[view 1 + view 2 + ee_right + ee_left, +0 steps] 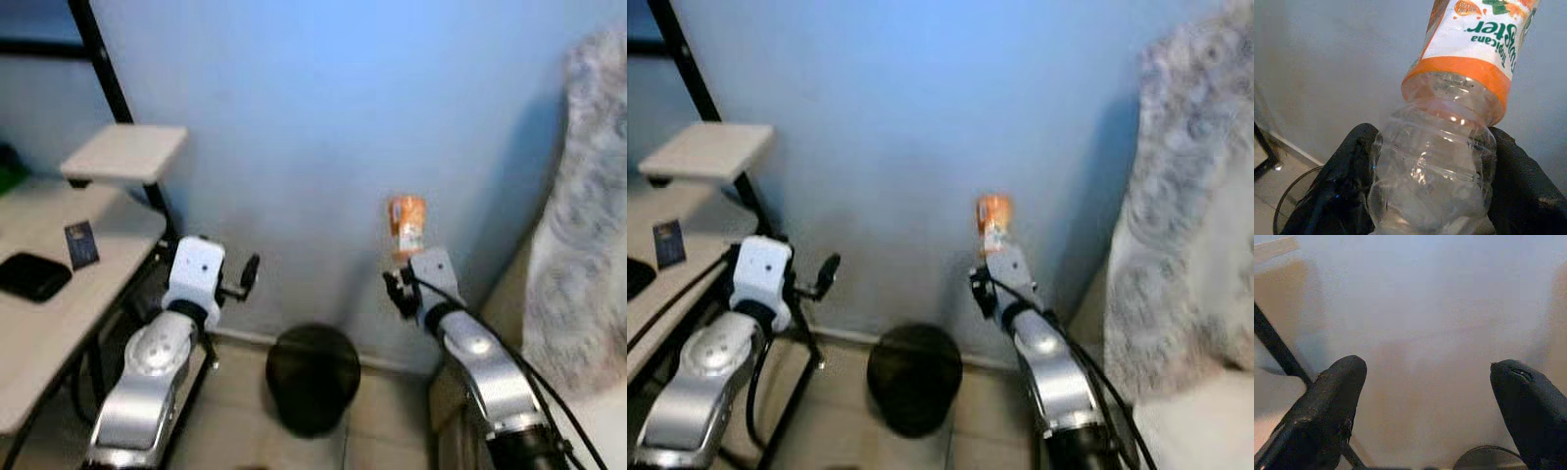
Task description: Clean up the room
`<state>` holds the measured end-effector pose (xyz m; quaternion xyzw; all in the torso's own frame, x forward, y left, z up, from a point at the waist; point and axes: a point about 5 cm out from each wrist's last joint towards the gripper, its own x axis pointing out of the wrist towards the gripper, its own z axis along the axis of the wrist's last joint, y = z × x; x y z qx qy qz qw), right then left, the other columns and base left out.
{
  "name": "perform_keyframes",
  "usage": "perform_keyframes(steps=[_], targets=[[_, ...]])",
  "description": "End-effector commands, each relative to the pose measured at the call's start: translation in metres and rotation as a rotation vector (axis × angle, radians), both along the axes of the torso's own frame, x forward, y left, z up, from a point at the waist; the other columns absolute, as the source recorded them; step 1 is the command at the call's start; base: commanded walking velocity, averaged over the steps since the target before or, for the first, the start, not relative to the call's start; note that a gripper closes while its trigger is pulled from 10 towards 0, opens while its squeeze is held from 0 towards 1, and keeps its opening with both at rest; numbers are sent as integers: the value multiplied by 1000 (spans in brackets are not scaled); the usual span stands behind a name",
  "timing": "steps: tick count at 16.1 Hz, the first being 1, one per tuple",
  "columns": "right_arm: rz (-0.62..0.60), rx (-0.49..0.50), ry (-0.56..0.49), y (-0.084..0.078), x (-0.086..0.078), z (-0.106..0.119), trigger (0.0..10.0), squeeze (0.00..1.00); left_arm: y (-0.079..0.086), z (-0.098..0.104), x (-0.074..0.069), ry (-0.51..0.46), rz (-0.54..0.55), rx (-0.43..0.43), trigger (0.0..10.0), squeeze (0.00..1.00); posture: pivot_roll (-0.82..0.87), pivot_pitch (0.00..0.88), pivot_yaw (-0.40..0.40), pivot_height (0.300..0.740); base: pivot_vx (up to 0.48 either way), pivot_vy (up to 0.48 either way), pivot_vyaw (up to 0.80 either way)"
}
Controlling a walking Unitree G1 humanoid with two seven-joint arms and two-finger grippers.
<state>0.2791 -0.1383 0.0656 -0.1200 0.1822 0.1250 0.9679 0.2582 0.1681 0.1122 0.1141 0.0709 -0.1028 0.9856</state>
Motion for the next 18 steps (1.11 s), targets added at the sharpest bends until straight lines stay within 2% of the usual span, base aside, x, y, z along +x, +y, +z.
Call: perform_keyframes(steps=[1,3,4,6,7,10,11,14,16,18], targets=[[83,-39,18,12,2,-2,10000,0,7,3,1,-5,17,20,10000,0,152,0,29,740,379,0,0],[193,-114,44,18,3,-7,10000,0,5,0,0,19,-15,21,10000,0,151,0,30,740,356,0,0],[235,-152,83,19,3,-13,10000,0,1,-4,-2,49,-66,20,10000,0,151,0,29,740,0,0,0],[353,-222,222,23,1,-34,10000,0,-5,-14,-9,132,-264,85,10000,0,154,0,21,740,0,0,0],[374,-254,254,23,2,-40,10000,0,-5,-15,-10,154,-335,109,10000,0,155,0,18,740,0,0,0],[410,-365,343,24,7,-63,10000,0,-1,-26,-16,311,-602,201,10000,0,161,0,10,740,0,0,0],[404,-405,330,23,10,-66,10000,0,0,-27,-17,344,-647,211,10000,0,163,0,8,740,0,0,0],[356,-391,312,29,21,-63,10000,0,3,-29,-22,444,-782,235,10000,0,171,0,-2,740,0,0,0],[351,-423,306,32,24,-63,10000,0,5,-30,-23,464,-819,269,10000,0,174,0,-6,740,0,0,0],[363,-398,307,41,24,-64,10000,0,5,-30,-22,455,-824,275,10000,0,179,0,-18,740,0,0,0]])
